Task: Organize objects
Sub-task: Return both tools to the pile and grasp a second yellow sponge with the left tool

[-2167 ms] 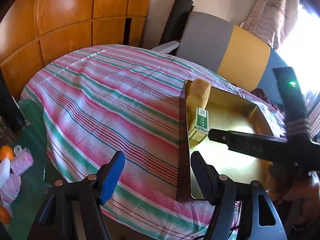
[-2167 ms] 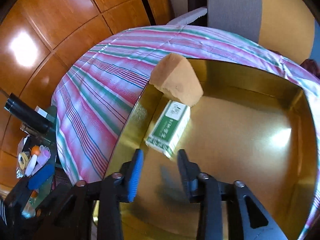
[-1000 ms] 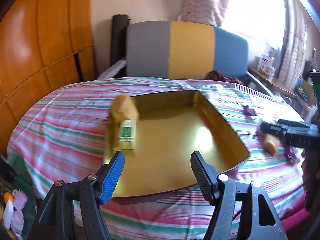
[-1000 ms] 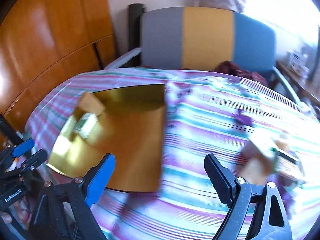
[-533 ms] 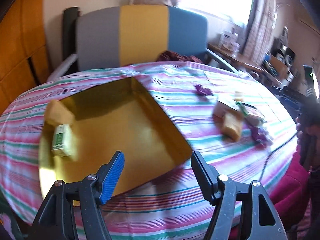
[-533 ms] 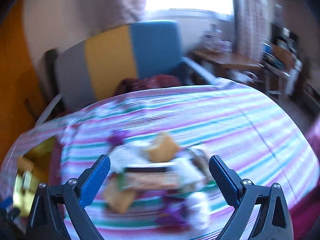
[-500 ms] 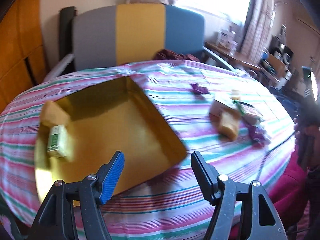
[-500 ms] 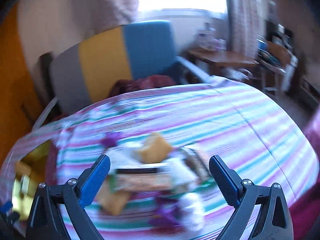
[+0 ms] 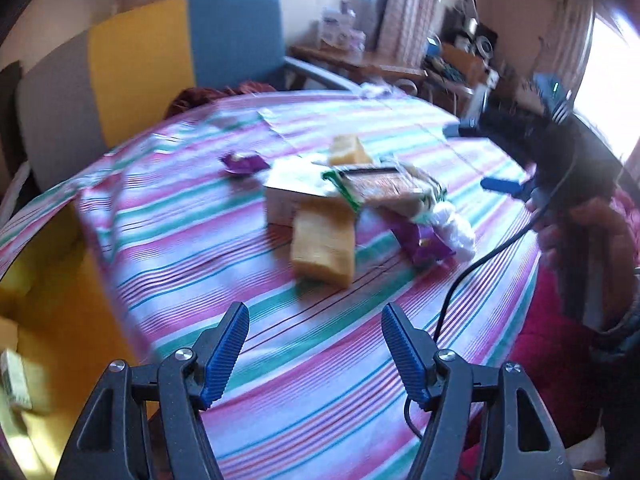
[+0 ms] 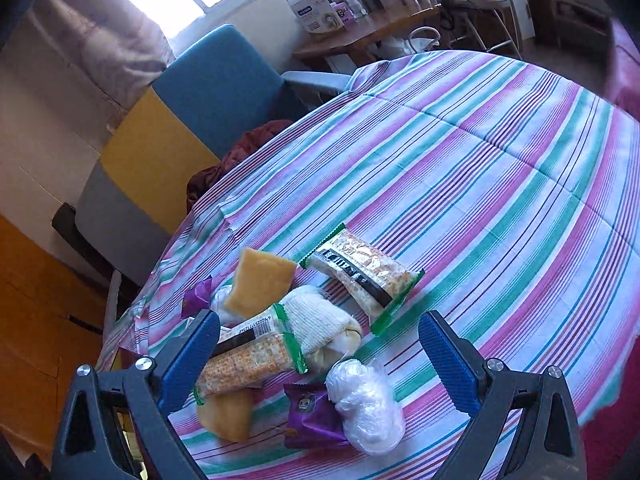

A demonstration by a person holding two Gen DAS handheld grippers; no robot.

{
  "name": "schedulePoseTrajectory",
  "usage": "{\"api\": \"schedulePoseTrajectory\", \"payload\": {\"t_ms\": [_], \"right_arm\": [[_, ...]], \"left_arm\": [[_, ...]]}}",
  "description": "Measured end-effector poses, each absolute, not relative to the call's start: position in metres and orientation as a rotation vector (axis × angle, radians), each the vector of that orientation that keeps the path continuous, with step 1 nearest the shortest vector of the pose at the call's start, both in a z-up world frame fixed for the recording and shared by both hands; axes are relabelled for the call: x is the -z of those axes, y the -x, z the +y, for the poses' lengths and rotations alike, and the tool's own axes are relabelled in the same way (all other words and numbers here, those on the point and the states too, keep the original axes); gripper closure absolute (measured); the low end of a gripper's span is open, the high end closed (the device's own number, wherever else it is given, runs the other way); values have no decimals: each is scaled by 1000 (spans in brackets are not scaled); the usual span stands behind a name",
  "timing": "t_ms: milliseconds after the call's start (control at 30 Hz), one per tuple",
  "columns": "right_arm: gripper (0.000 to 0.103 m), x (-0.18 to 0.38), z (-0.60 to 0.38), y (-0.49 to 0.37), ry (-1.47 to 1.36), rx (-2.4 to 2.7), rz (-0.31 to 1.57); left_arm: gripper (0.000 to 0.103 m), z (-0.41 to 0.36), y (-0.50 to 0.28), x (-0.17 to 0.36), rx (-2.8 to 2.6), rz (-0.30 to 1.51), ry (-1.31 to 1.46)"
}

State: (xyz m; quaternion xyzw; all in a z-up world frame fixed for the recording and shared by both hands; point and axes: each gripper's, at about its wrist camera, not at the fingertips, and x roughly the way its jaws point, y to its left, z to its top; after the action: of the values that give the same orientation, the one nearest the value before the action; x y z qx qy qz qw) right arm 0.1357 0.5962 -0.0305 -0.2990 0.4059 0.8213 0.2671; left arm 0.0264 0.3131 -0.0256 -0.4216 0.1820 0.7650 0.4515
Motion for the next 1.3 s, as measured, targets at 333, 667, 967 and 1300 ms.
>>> {"api": "schedulePoseTrajectory", "payload": {"t_ms": [333,667,967,1300], "right_arm": [[2,33,595,-131,826,-2253,1136],[1,38,600,-130,842,-2241,1169],[1,42,611,-137,805,-2190,1218],[1,46,605,-126,878,-2206,1168]], "left_arm": [[21,380,-2,46,-1876,508,1070],[49,407,21,82,-1872,517,1163],[51,340,-19,78,-1853,457,1105],[51,294,-42,78,-1889,406,1078]]}}
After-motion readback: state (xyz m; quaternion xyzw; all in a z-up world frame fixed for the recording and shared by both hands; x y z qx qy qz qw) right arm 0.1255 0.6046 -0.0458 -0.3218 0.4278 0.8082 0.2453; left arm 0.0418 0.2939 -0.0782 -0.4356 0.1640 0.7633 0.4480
